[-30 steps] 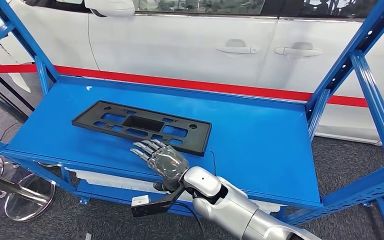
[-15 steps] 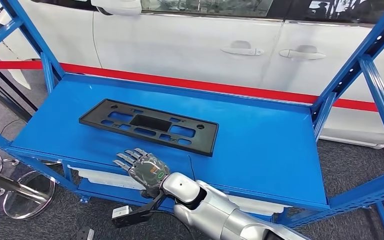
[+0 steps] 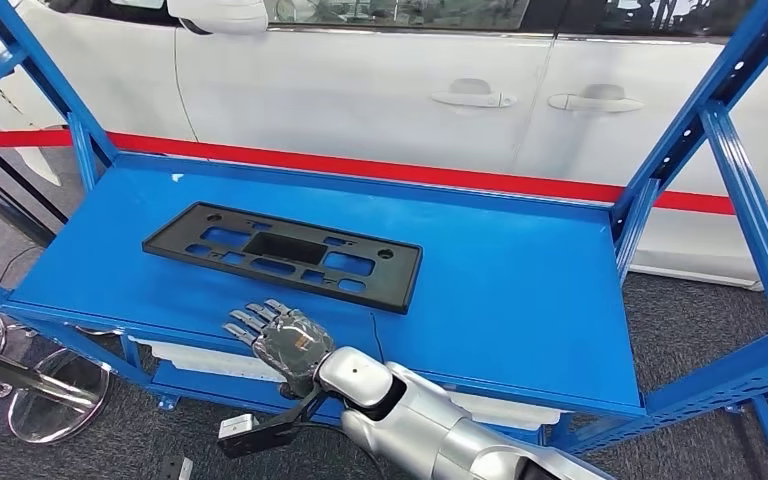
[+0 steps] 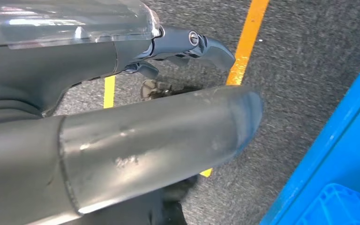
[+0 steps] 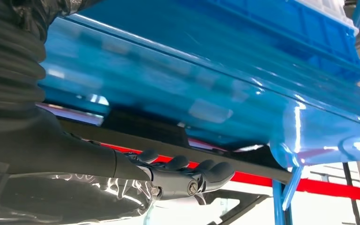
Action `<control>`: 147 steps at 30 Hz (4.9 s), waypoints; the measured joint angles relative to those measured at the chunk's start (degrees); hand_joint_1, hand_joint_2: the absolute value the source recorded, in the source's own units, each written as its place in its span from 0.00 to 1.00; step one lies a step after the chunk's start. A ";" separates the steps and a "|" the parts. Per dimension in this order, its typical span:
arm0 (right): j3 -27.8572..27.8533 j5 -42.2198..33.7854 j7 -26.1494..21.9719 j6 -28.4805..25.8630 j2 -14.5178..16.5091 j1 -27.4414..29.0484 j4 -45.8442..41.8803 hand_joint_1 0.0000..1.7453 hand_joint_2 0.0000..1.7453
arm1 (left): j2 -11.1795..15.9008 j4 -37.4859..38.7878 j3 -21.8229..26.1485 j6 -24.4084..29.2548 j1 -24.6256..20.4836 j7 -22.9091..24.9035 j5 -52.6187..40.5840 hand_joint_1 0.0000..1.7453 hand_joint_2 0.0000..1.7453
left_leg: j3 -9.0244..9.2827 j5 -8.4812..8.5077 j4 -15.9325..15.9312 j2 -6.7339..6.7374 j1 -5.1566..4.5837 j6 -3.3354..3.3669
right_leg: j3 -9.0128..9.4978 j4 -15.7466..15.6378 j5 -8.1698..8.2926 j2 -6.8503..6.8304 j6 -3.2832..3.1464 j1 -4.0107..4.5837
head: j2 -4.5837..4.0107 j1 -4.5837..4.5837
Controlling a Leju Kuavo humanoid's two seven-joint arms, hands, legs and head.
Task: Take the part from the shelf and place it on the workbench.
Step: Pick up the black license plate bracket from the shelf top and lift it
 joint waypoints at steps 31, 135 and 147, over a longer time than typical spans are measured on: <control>-8.72 -4.89 1.73 1.19 -1.50 -9.54 -9.15 0.00 1.00 | 0.21 -0.01 -0.50 -0.33 -0.71 -0.05 -1.64 0.00 0.00 | -0.36 0.92 -0.60 0.15 0.11 -0.07 | -0.33 0.35 -0.07 0.00 0.11 0.05 | 0.00 -0.01; -13.27 13.65 11.78 -10.33 -3.85 -9.68 23.12 1.00 1.00 | 0.95 -0.57 -0.44 -3.92 -3.05 -2.17 -10.44 0.00 0.00 | 2.28 1.49 -4.41 0.34 -0.10 2.71 | -4.64 10.11 -3.03 -0.09 2.31 -0.23 | 0.00 0.02; -25.69 -13.70 -9.87 -11.63 -6.53 -1.23 -2.93 1.00 1.00 | 0.96 -0.57 2.25 -5.15 -1.73 -4.73 -7.50 0.00 0.00 | -5.18 -6.92 11.67 0.31 -0.01 -0.14 | -0.48 -0.42 0.83 -0.44 -0.31 -0.04 | 0.00 -0.01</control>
